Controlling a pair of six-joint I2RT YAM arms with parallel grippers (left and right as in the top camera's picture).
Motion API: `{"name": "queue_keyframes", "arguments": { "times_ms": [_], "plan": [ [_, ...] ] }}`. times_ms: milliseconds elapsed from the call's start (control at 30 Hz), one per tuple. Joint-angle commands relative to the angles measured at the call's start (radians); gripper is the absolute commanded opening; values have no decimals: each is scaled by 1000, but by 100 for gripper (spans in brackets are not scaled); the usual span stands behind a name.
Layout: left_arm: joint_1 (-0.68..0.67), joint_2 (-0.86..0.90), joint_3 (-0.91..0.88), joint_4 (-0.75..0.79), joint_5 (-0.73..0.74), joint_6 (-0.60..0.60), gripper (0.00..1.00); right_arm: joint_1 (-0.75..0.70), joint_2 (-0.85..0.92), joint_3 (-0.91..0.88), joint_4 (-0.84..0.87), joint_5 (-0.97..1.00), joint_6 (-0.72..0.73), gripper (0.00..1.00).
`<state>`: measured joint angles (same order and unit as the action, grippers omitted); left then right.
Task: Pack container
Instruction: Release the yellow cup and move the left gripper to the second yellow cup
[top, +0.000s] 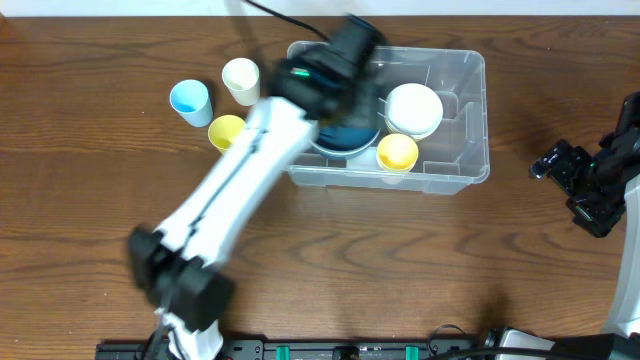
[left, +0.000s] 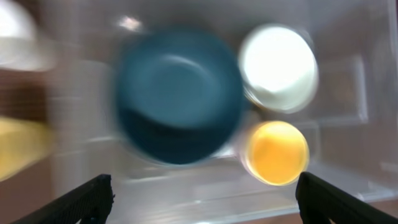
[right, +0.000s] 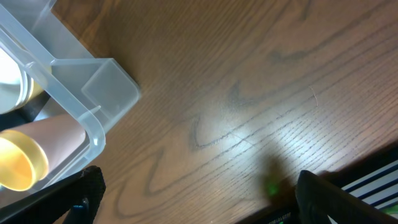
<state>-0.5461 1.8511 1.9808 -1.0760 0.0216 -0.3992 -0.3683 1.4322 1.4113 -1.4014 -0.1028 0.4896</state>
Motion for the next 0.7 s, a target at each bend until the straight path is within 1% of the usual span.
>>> {"name": "queue_keyframes", "arguments": {
  "times_ms": [0,100,200,333,467,667],
  "plan": [
    [99,-58,28,-67,-115,-32,94,-5,-11,0,-1,-3,11,99],
    [196,-53,13,-108,-117,-36,94,-5,-11,0,-1,-3,10,99],
    [296,-38,-10,-115,-114,-84,94,-5,-11,0,-1,-2,11,99],
    [397,5,-14,-137,-31,-88,94,-5,-11,0,-1,-3,11,99],
    [452,57,-14,-175,-14,-89,94,-5,-11,0,-1,-3,11,99],
    [486,134,-15,-216,-14,-113,94,-5,-11,0,-1,-2,11,99]
  ]
}}
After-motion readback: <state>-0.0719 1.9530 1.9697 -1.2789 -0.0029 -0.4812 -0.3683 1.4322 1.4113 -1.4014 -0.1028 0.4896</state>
